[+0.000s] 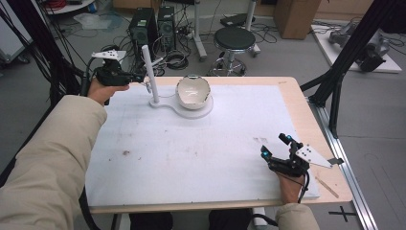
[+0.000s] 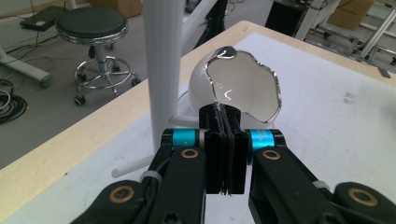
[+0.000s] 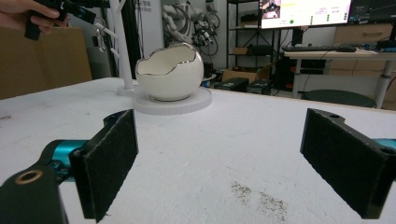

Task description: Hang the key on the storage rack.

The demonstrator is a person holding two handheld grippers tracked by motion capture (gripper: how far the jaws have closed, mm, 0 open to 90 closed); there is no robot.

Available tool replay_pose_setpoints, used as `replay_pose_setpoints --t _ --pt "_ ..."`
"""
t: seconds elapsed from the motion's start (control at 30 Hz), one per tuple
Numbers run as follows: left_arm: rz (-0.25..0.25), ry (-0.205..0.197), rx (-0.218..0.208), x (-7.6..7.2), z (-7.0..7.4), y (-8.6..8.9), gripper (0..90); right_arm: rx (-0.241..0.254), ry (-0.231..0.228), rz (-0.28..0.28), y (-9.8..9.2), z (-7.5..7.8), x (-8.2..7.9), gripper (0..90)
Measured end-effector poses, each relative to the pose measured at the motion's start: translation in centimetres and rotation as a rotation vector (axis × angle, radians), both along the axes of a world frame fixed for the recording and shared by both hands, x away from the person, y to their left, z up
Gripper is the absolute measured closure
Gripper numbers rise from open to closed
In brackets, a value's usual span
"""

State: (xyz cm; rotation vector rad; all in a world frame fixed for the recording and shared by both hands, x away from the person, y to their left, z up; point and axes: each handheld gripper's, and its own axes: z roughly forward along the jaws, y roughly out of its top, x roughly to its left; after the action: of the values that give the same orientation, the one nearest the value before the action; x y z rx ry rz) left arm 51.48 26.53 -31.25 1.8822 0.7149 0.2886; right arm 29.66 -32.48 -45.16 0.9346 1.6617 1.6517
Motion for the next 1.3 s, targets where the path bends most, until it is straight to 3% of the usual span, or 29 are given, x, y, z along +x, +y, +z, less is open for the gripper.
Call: replay_pose_setpoints --t 0.33,0.43,0.57,0.6,0.7,0.77,0.93,1.0,1.07,1.2,1.3 --pt "0.031 0.002 0.024 1.1 -1.5 -0.3 88.0 -0.007 0.002 0.0 0.0 0.0 -0.1 10.4" --pt "0.069 -0.018 0.047 1.1 -1.5 -0.4 85.9 -0.005 0.003 0.001 0.0 0.0 -0.1 10.4" --pt "0.116 -0.043 0.09 1.0 -1.5 0.0 59.1 -0.005 0.001 0.0 0.0 0.0 -0.1 10.4" --pt "0.165 -0.055 0.097 0.8 -1.5 0.0 53.2 -0.005 -0.004 0.003 0.1 0.0 0.0 10.4" --pt "0.205 -0.07 0.08 0.0 -1.6 0.6 40.3 -0.008 0.002 0.002 0.1 0.0 -0.1 10.4" --pt "0.228 -0.108 0.057 -0.9 -1.6 1.0 28.3 -0.015 -0.008 0.002 0.1 0.0 0.0 10.4" --pt "0.226 -0.172 -0.053 -3.5 -1.2 1.8 1.6 -0.02 -0.008 -0.002 0.2 0.0 -0.1 10.4" --pt "0.207 -0.203 -0.078 -4.9 -1.0 2.1 1.7 -0.015 -0.008 0.002 0.1 0.0 -0.1 10.4" --pt "0.195 -0.205 -0.079 -6.3 -0.9 2.3 1.7 -0.019 -0.006 -0.002 0.2 0.0 -0.1 10.4" --pt "0.173 -0.245 -0.078 -10.0 -1.1 2.5 1.7 -0.023 -0.005 -0.005 0.3 0.0 -0.1 10.4" --pt "0.164 -0.307 -0.081 -14.1 -2.2 2.4 1.7 -0.02 -0.008 -0.01 0.2 0.0 -0.1 10.4"
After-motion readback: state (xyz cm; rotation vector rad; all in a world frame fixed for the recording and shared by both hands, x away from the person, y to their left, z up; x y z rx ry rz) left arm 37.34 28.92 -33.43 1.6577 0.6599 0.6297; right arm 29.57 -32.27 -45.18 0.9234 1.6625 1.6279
